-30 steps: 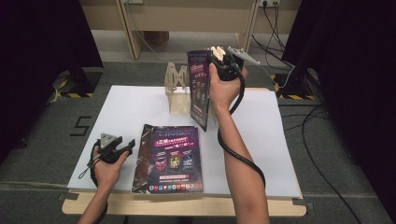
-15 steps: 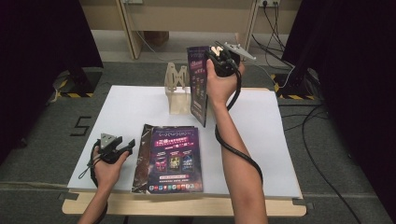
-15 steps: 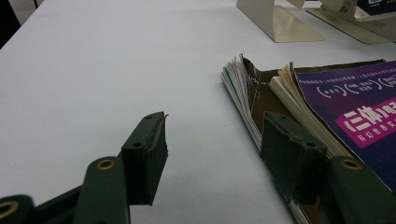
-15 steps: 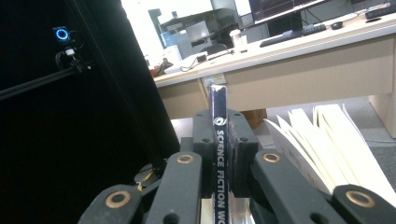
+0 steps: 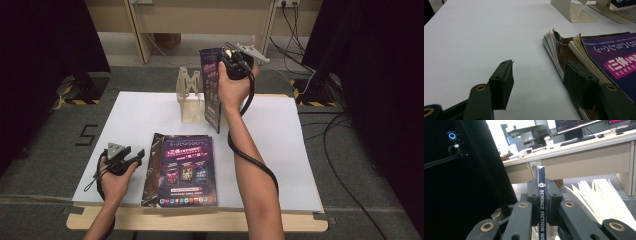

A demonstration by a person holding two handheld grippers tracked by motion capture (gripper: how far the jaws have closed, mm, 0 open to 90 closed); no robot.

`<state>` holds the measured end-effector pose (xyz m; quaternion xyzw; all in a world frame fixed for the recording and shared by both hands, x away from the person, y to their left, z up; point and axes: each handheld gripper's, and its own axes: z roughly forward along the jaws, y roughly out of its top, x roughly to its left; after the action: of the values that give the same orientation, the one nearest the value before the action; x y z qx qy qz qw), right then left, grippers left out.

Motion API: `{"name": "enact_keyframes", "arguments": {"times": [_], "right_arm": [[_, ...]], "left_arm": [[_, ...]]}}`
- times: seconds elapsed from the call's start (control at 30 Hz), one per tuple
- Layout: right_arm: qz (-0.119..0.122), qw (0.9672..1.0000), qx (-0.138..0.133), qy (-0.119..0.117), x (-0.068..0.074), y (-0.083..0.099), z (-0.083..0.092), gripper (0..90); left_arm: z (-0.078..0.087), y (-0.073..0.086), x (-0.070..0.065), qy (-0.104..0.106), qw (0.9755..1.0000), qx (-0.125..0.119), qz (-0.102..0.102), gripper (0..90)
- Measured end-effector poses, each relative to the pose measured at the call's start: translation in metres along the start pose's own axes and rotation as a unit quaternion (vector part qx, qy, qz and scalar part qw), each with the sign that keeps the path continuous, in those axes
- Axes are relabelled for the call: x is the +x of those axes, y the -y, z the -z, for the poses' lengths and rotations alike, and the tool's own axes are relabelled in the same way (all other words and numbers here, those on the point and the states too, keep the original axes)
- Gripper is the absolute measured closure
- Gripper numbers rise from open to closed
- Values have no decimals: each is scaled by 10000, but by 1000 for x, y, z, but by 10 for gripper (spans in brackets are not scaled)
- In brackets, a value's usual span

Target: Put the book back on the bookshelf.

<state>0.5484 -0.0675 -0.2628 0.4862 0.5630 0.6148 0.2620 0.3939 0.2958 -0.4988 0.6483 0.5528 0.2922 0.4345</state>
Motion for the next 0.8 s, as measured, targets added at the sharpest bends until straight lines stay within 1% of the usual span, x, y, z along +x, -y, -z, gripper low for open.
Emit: {"name": "enact_keyframes", "arguments": {"times": [0.17, 0.2, 0.27, 0.37, 0.43, 0.5, 0.6, 0.7, 0.8], "right_arm": [[44, 10000, -21, 47, 1, 0, -3, 848], [72, 10000, -15, 62, 1, 0, -3, 848], [48, 10000, -3, 60, 1, 0, -5, 847], [90, 9999, 54, 125, 1, 1, -7, 848], [56, 9999, 32, 107, 1, 2, -8, 848], [103, 9999, 44, 123, 0, 2, -9, 848], [80, 9999, 43, 131, 0, 3, -11, 848], [113, 9998, 55, 162, 0, 4, -13, 848], [79, 9998, 57, 175, 0, 5, -14, 848]], "left_arm": [[0, 0, 0, -1, 10000, -10, -14, 403], [0, 0, 0, -3, 10000, -6, -15, 403], [0, 0, 0, -6, 10000, 7, -22, 403], [0, 0, 0, 0, 10000, -2, -8, 404], [0, 0, 0, 0, 10000, 9, -7, 404], [0, 0, 0, 0, 10000, 22, -25, 404], [0, 0, 0, 4, 10000, 26, -16, 404], [0, 0, -1, 1, 10000, 14, -31, 405], [0, 0, 0, 8, 10000, 20, -23, 405]]}}
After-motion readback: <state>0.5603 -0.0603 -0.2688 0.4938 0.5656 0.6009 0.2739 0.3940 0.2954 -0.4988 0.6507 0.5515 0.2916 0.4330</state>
